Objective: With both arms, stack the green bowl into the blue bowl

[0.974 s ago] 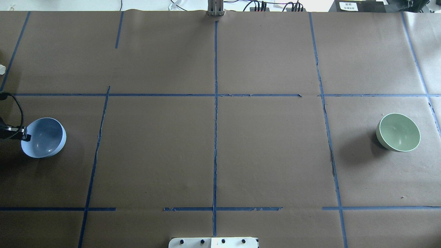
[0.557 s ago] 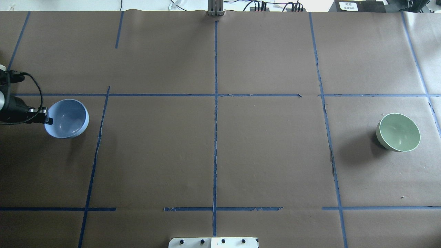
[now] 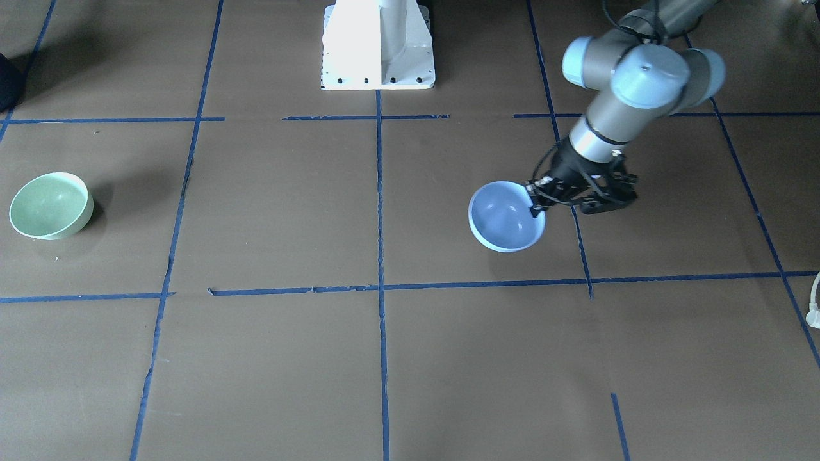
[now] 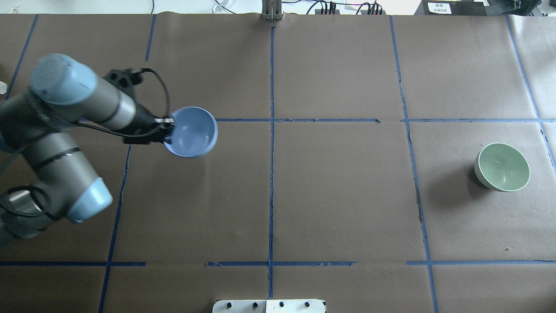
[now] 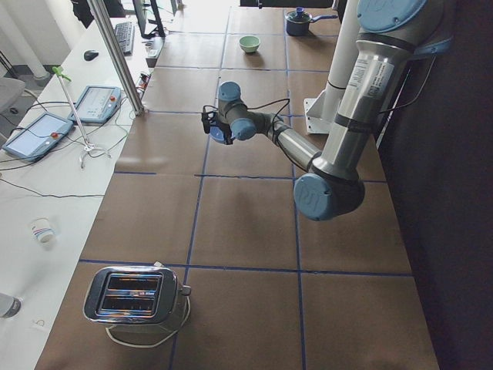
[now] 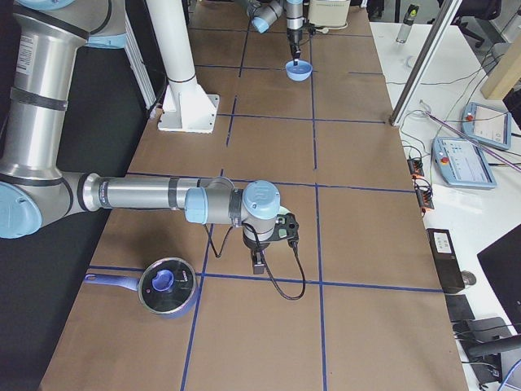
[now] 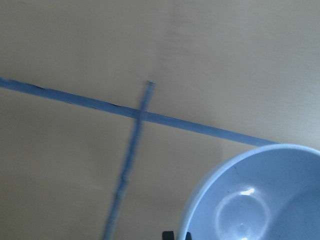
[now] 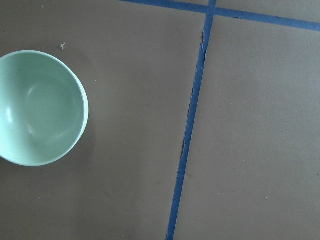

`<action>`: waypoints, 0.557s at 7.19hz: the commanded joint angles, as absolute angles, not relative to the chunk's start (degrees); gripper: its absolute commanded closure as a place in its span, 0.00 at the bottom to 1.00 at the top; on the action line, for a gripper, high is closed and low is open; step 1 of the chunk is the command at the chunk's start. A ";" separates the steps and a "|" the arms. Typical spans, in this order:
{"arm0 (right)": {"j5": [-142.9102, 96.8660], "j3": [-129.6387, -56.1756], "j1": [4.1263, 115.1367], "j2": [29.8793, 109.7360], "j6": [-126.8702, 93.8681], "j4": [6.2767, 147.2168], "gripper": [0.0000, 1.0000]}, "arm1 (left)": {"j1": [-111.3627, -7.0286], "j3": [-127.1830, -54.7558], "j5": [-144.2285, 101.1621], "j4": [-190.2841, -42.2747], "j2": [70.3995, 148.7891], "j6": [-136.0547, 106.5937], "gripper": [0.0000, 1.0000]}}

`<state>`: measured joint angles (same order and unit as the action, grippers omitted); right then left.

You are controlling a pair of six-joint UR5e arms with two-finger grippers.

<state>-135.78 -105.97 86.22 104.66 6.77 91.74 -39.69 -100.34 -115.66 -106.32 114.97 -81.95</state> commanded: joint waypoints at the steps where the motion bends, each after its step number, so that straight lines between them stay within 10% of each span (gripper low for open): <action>1: -135.70 -105.91 86.22 104.59 6.85 91.76 0.00 | -28.60 -97.15 -106.47 -98.70 127.32 -90.34 1.00; 4: -135.79 -105.82 86.22 104.59 6.77 91.76 0.00 | -26.72 -91.58 -104.59 -99.23 131.14 -90.00 1.00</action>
<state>-135.76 -105.85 86.22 104.59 6.80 91.76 -27.14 -92.72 -105.01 -99.28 130.50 -90.09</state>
